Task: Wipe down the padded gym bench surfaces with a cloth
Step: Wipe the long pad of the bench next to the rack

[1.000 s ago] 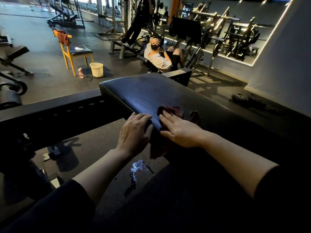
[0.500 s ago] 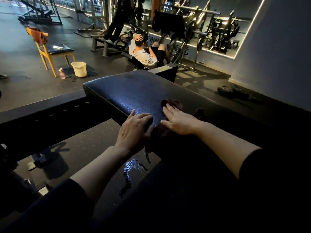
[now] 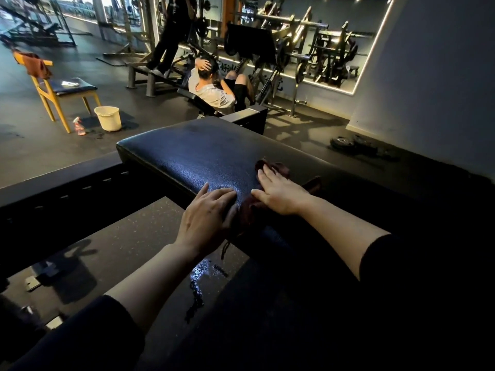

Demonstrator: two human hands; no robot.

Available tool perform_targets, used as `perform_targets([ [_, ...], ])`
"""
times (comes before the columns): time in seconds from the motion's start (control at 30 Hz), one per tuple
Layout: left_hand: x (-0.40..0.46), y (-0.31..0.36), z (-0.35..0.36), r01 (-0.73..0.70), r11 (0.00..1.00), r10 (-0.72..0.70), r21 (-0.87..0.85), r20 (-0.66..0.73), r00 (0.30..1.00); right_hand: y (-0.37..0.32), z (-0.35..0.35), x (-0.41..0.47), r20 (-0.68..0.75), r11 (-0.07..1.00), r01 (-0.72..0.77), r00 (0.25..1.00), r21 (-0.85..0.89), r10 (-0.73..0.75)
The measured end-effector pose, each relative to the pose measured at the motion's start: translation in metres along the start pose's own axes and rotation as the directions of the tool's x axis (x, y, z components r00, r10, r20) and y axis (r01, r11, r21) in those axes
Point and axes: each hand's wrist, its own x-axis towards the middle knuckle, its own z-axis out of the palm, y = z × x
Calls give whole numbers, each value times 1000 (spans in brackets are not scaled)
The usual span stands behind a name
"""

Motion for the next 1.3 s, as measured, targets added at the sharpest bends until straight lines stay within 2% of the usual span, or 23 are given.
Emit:
perform_targets([
  [0.13, -1, 2, 2, -3, 1000, 4, 11, -19, 1000, 16, 9, -39, 43, 999, 43, 998, -19, -42],
  [0.3, 5, 4, -4, 0, 1000, 0, 6, 17, 1000, 2, -8, 14, -2, 996, -63, 998, 59, 64],
  [0.37, 9, -1, -12, -2, 1000, 2, 1, 1, 1000, -7, -12, 30, -155, 993, -47, 986, 110, 63],
  [0.43, 11, -9, -22, 18, 1000, -19, -15, -55, 998, -15, -19, 36, -322, 974, 32, 946, 223, 43],
  [0.57, 27, -18, -44, 47, 999, -47, 0, -104, 993, -39, -68, 43, -586, 832, 293, 809, 471, 47],
  [0.67, 39, -16, -53, 39, 999, -39, -6, -135, 990, -50, -100, 36, -683, 747, 408, 726, 526, 85],
  [0.7, 40, -15, -53, 34, 999, -35, -7, -138, 990, -50, -102, 31, -682, 757, 409, 728, 510, 66],
  [0.73, 40, -15, -52, 33, 999, -34, -8, -131, 991, -46, -100, 26, -648, 799, 370, 761, 473, 32],
  [0.8, 38, -15, -49, 38, 999, -39, -9, -103, 994, -33, -84, 21, -449, 913, 206, 893, 352, -28],
  [0.83, 35, -16, -46, 43, 999, -44, -12, -86, 995, -26, -73, 19, -345, 946, 129, 938, 297, -19],
  [0.87, 32, -16, -43, 48, 999, -49, -15, -64, 997, -19, -61, 18, -307, 957, 82, 952, 277, 7],
  [0.97, 27, -15, -31, 59, 998, -59, -33, -11, 998, -8, -36, 24, -370, 968, 57, 928, 245, 39],
  [1.07, 27, -10, -21, 64, 996, -63, -63, 19, 998, -21, -15, 29, -135, 985, 25, 991, 173, -2],
  [1.1, 27, -9, -18, 74, 995, -72, -68, 26, 997, -25, -9, 26, -115, 988, 51, 993, 147, -35],
  [1.23, 27, -20, -9, 111, 990, -110, -90, 17, 994, -25, 6, -8, -221, 960, 263, 946, 92, -238],
  [1.3, 27, -29, -4, 101, 993, -99, -67, 19, 995, -17, 7, -9, -211, 955, 289, 939, 63, -270],
])
